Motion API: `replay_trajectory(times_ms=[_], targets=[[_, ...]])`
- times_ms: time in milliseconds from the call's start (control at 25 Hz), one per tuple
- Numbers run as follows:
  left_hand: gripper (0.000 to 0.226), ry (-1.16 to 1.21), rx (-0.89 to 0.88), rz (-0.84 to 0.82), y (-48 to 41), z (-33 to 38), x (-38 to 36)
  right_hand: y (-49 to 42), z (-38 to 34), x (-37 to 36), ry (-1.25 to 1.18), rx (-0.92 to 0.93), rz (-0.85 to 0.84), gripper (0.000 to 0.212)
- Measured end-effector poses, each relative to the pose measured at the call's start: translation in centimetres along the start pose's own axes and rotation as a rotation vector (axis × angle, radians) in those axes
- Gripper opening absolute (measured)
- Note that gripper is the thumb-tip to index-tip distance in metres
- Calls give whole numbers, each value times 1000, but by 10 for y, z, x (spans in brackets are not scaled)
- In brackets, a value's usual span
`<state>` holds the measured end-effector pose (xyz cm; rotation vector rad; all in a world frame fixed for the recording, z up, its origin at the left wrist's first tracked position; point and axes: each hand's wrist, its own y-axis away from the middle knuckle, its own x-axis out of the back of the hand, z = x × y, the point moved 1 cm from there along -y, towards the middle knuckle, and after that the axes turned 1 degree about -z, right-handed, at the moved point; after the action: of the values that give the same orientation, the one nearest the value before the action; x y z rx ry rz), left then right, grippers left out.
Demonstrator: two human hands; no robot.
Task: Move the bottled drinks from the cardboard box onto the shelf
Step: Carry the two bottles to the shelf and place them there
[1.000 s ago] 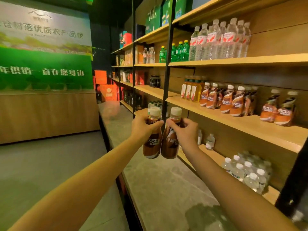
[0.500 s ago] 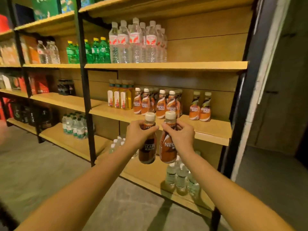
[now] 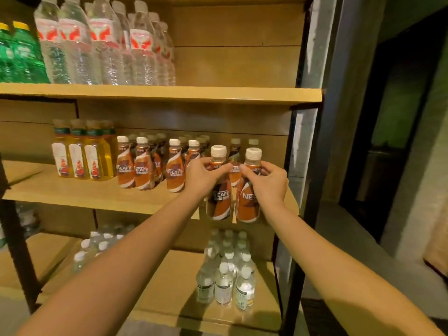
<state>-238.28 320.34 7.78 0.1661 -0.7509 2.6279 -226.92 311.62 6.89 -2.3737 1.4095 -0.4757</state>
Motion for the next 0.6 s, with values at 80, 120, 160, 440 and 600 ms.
replay_trajectory(times_ms=[80, 120, 160, 440, 600], targets=[[19, 34, -5, -66, -27, -7, -10, -16, 1, -2, 10, -5, 62, 38], [16, 52, -6, -98, -37, -11, -13, -21, 3, -6, 24, -9, 83, 37], [15, 64, -4, -124, -46, -14, -17, -27, 5, -10, 37, -16, 100, 38], [18, 96, 23, -190, -91, -39, -29, -61, 25, -39, 77, -79, 173, 34], [23, 99, 12, -221, -105, -51, -39, -74, 31, -48, 99, -74, 194, 34]])
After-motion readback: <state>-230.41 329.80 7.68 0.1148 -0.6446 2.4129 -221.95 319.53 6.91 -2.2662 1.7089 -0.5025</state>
